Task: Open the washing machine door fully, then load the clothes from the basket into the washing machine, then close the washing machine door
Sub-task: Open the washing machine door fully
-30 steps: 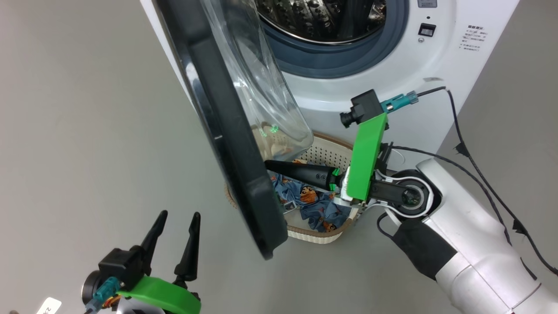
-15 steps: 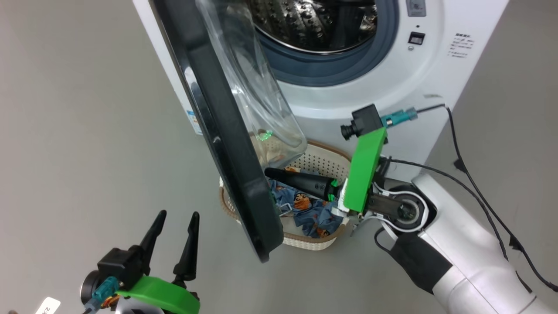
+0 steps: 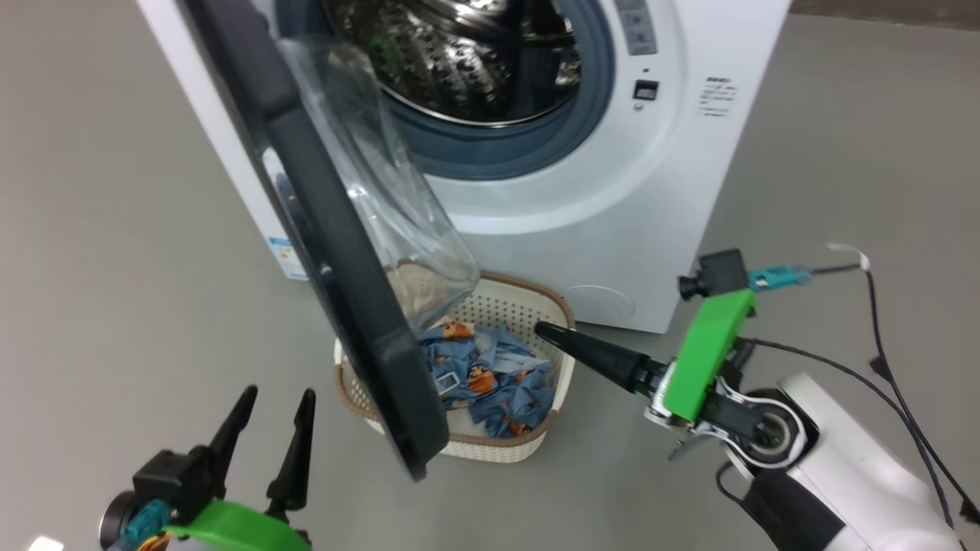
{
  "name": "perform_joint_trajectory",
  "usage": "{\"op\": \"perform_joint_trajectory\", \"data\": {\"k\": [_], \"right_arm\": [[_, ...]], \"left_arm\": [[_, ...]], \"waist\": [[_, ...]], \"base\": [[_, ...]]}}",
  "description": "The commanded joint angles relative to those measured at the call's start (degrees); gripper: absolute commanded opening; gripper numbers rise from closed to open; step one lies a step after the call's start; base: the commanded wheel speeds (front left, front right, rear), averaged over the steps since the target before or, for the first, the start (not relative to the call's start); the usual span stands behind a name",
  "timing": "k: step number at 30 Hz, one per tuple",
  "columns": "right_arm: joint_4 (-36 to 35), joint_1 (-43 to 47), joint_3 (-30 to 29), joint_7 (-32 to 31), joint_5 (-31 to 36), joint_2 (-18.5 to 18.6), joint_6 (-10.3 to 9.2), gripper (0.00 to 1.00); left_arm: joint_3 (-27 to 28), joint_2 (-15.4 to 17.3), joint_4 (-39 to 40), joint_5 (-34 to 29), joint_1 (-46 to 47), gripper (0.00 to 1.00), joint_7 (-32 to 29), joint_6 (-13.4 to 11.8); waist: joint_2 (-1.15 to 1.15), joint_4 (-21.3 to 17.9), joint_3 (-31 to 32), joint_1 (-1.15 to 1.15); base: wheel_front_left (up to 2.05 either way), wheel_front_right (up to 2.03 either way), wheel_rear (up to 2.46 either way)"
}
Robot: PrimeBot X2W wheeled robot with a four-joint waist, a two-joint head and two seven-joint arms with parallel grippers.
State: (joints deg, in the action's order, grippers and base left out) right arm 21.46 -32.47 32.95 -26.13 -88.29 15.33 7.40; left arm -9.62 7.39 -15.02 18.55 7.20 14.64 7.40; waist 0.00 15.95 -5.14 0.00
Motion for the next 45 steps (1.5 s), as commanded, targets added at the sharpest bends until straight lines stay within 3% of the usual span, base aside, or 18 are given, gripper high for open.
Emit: {"op": "perform_joint_trajectory", "data": {"k": [1, 11, 20, 34, 37, 45], "right_arm": [[-2.0, 1.3, -0.1, 1.3, 0.8, 0.2, 0.09, 1.00], [-3.1, 6.7, -0.7, 10.0, 3.6, 6.0, 0.09, 1.00], [-1.7, 10.4, -0.5, 23.3, 7.3, 11.1, 0.09, 1.00], [4.0, 14.1, 0.9, 40.3, 11.6, 17.1, 0.09, 1.00], [6.0, 14.8, -2.4, 41.1, 17.0, 17.2, 0.09, 1.00], [5.4, 19.5, -14.7, 41.1, 36.3, 12.9, 0.09, 1.00]], "left_arm": [[2.1, 1.7, 1.7, 0.4, 0.0, 1.00, 0.4, 0.1], [3.7, 2.7, 3.0, 1.0, -2.9, 1.00, 0.4, 0.1], [5.5, 2.7, 3.9, 1.1, -4.7, 1.00, 0.4, 0.1], [7.7, 2.2, 4.5, 0.9, -6.2, 1.00, 0.4, 0.1], [8.5, 1.9, 4.6, 0.7, -6.6, 1.00, 0.4, 0.1], [9.5, 1.5, 4.9, 0.4, -6.9, 1.00, 0.4, 0.1]], "waist": [[0.00, -2.1, 1.6, 0.00], [0.00, -6.3, 3.1, 0.00], [0.00, -9.5, 3.3, 0.00], [0.00, -11.1, 3.5, 0.00], [0.00, -11.3, 3.9, 0.00], [0.00, -11.5, 4.0, 0.00]], "base": [[0.00, 0.00, 0.00], [0.00, 0.00, 0.00], [0.00, 0.00, 0.00], [0.00, 0.00, 0.00], [0.00, 0.00, 0.00], [0.00, 0.00, 0.00]]}}
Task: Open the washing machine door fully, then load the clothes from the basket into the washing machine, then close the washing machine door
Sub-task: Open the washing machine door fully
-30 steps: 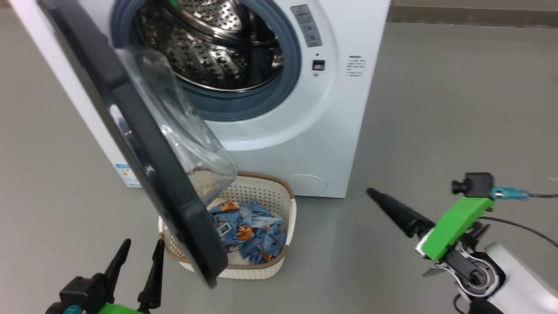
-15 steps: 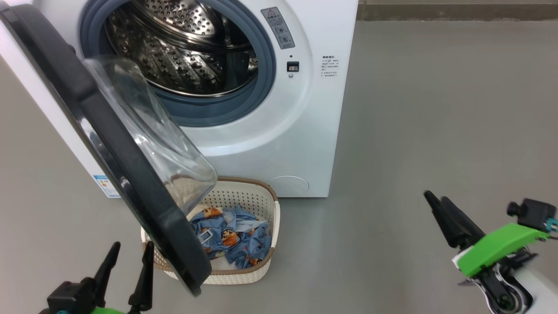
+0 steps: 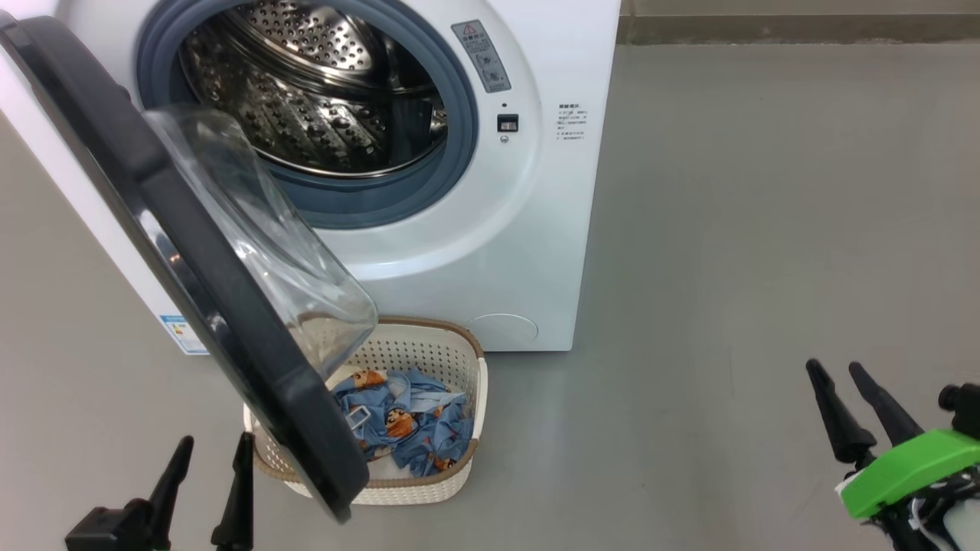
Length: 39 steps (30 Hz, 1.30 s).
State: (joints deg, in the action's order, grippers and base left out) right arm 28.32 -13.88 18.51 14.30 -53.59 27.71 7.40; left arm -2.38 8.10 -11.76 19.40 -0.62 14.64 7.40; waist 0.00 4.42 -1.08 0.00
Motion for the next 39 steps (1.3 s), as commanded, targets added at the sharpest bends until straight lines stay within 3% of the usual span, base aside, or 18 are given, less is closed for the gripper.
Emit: {"op": "perform_joint_trajectory", "data": {"k": [1, 8, 14, 22, 23, 24, 25, 32, 36, 39], "right_arm": [[-1.9, 1.4, -1.6, 0.7, 3.5, -0.2, 0.09, 1.00], [-5.4, 4.2, -9.1, 0.7, 15.8, -4.1, 0.09, 1.00], [-6.3, 6.0, -11.6, 0.7, 20.1, -5.9, 0.09, 1.00], [-5.6, 7.6, -13.0, 0.7, 20.9, -7.7, 0.09, 1.00], [-5.5, 7.8, -13.1, 0.7, 20.9, -7.8, 0.09, 1.00], [-5.5, 7.9, -13.1, 0.7, 20.9, -7.9, 0.09, 1.00], [-5.5, 7.9, -13.1, 0.7, 20.9, -7.9, 0.09, 1.00], [-6.1, 8.2, -13.2, 0.7, 21.2, -8.2, 0.09, 1.00], [-6.5, 8.4, -13.0, 0.7, 21.3, -8.2, 0.09, 1.00], [-6.6, 8.4, -12.9, 0.7, 21.3, -8.1, 0.09, 1.00]], "left_arm": [[2.4, 0.7, 1.6, -0.5, 0.9, 1.00, 0.4, 0.1], [2.7, 0.3, 1.9, -0.7, 1.4, 1.00, 0.4, 0.1], [2.7, -0.1, 1.9, -0.8, 1.8, 1.00, 0.4, 0.1], [3.1, -1.0, 0.9, -1.1, 2.2, 1.00, 0.4, 0.1], [3.3, -1.1, 0.9, -1.2, 2.3, 0.69, 0.4, 0.1], [3.6, -1.3, 1.0, -1.1, 2.4, 0.19, 0.4, 0.1], [3.8, -1.3, 1.3, -1.1, 2.5, 0.00, 0.4, 0.1], [7.4, -1.9, 8.4, -0.2, 3.2, 0.00, 0.4, 0.1], [8.9, -2.8, 18.3, -0.8, 3.8, 0.00, 0.4, 0.1], [6.8, -3.6, 26.8, -2.0, 3.6, 0.00, 0.4, 0.1]], "waist": [[0.00, 0.0, -0.1, 0.00], [0.00, 0.2, -0.4, 0.00], [0.00, 0.5, -0.6, 0.00], [0.00, 1.0, -0.5, 0.00], [0.00, 1.0, -0.4, 0.00], [0.00, 1.1, -0.3, 0.00], [0.00, 1.2, -0.2, 0.00], [0.00, 1.7, 0.3, 0.00], [0.00, 1.9, 0.4, 0.00], [0.00, 2.1, 0.3, 0.00]], "base": [[0.00, 0.00, 0.00], [0.00, 0.00, 0.00], [0.00, 0.00, 0.00], [0.00, 0.00, 0.00], [0.00, 0.00, 0.00], [0.00, 0.00, 0.00], [0.00, 0.00, 0.00], [0.00, 0.00, 0.00], [0.00, 0.00, 0.00], [0.00, 0.00, 0.00]]}}
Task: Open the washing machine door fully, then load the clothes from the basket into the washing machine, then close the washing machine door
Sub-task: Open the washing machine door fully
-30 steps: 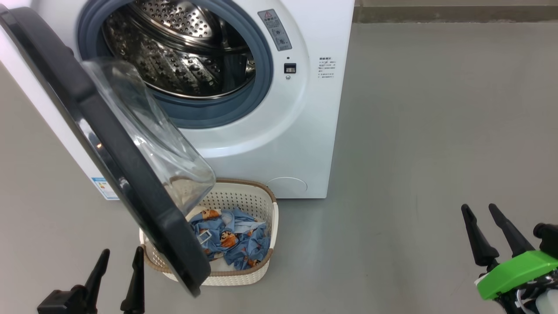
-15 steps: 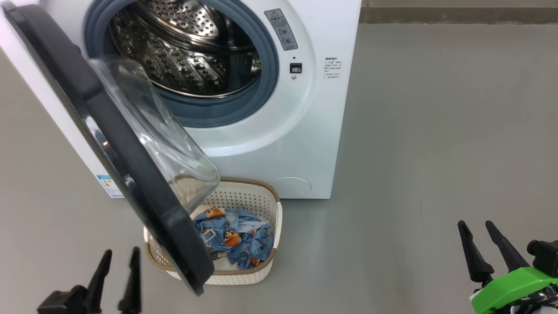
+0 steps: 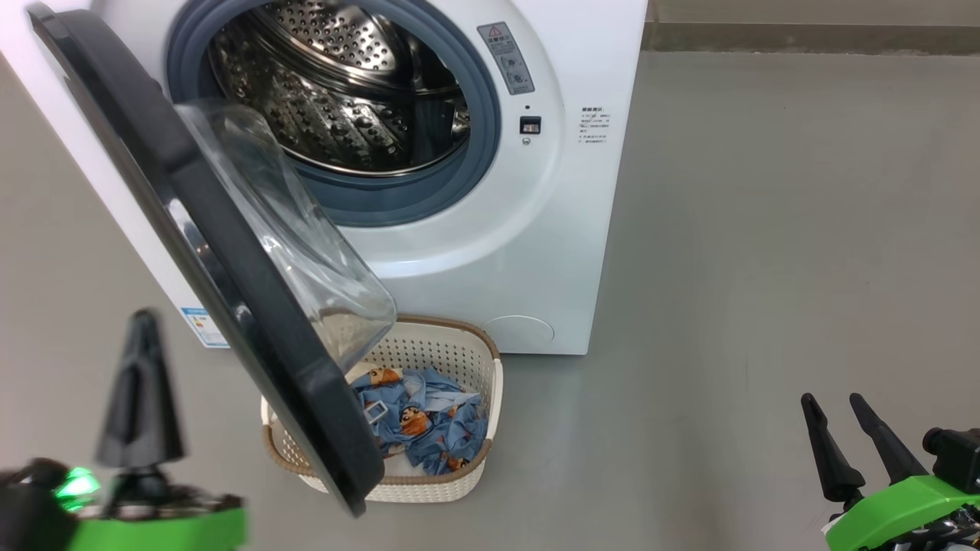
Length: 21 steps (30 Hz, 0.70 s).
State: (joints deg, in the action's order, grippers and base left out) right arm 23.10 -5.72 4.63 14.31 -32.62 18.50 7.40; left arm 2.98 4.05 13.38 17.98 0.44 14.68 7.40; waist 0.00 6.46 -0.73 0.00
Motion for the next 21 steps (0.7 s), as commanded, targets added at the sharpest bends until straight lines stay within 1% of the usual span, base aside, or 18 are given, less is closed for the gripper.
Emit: {"op": "perform_joint_trajectory", "data": {"k": [1, 3, 6, 8, 10, 11, 14, 15, 19, 21], "right_arm": [[-1.5, 0.3, 1.1, 0.7, 0.4, 1.2, 0.09, 1.00], [-1.5, 0.2, 1.2, 0.7, 0.4, 1.3, 0.09, 1.00], [-1.5, 0.2, 1.3, 0.7, 0.5, 1.4, 0.09, 1.00], [-1.5, 0.1, 1.3, 0.7, 0.5, 1.5, 0.09, 1.00], [-1.4, 0.0, 1.3, 0.7, 0.5, 1.6, 0.09, 1.00], [-1.4, 0.0, 1.2, 0.7, 0.6, 1.6, 0.09, 1.00], [-1.5, -0.2, 1.1, 0.7, 0.8, 1.4, 0.09, 1.00], [-1.5, -0.2, 1.1, 0.7, 0.8, 1.4, 0.09, 1.00], [-1.5, -0.6, 1.2, 0.7, 1.0, 1.3, 0.09, 1.00], [-1.4, -0.7, 1.1, 0.7, 1.0, 1.2, 0.09, 1.00]], "left_arm": [[-0.1, 0.2, 3.9, -1.0, 2.3, 0.00, 0.3, 0.1], [-4.0, -0.1, 7.3, -1.5, 1.5, 0.00, 0.3, 0.1], [-10.5, -0.4, 8.5, -2.0, 0.2, 0.00, -0.1, 0.1], [-14.6, -0.6, 7.7, -1.5, -0.4, 0.00, -1.0, 0.1], [-18.1, -0.8, 5.3, -2.3, -0.9, 0.00, -1.7, -0.4], [-19.8, -0.9, 3.9, -1.8, -1.2, 0.00, -1.8, -0.5], [-22.5, -1.1, -1.2, -0.5, -0.8, 0.00, -1.6, -2.1], [-22.5, -1.1, -1.2, -0.5, -0.8, 0.00, -1.6, -2.1], [-22.6, -1.1, -7.9, 1.6, 1.2, 0.00, -1.0, -4.0], [-22.2, -1.1, -10.8, 2.3, 2.5, 0.00, -0.6, -4.2]], "waist": [[0.00, 0.1, 0.0, 0.00], [0.00, 0.1, -0.1, 0.00], [0.00, 0.1, -0.1, 0.00], [0.00, 0.1, -0.1, 0.00], [0.00, 0.0, -0.2, 0.00], [0.00, -0.1, -0.3, 0.00], [0.00, -0.2, -0.4, 0.00], [0.00, -0.2, -0.4, 0.00], [0.00, -0.3, -0.8, 0.00], [0.00, -0.2, -0.9, 0.00]], "base": [[0.00, 0.00, 0.00], [0.00, 0.00, 0.00], [0.00, 0.00, 0.00], [0.00, 0.00, 0.00], [0.00, 0.00, 0.00], [0.00, 0.00, 0.00], [0.00, 0.00, 0.00], [0.00, 0.00, 0.00], [0.00, 0.00, 0.00], [0.00, 0.00, 0.00]]}}
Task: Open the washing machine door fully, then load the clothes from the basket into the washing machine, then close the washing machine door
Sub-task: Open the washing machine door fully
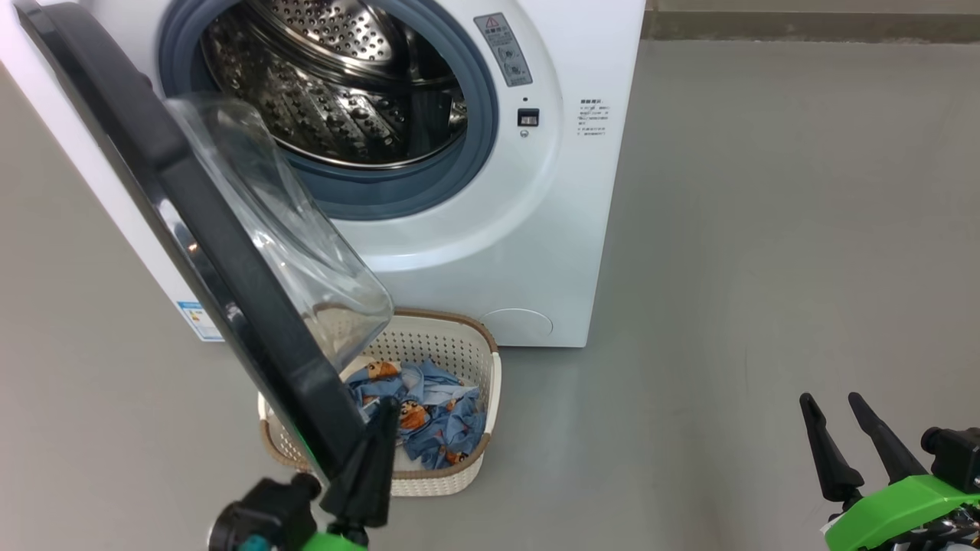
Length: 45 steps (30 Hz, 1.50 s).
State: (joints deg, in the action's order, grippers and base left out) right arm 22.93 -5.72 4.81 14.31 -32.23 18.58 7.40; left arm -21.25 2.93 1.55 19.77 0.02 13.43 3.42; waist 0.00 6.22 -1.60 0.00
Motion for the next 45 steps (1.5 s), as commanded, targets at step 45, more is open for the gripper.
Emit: {"op": "perform_joint_trajectory", "data": {"k": [45], "right_arm": [[-2.2, -2.3, 3.2, 0.7, 1.3, 2.1, 0.09, 1.00]], "left_arm": [[19.1, 1.4, -3.2, 0.9, 0.4, 0.00, 1.6, -3.4]], "waist": [[0.00, 14.6, -2.6, 0.00]], "base": [[0.00, 0.00, 0.00]]}}
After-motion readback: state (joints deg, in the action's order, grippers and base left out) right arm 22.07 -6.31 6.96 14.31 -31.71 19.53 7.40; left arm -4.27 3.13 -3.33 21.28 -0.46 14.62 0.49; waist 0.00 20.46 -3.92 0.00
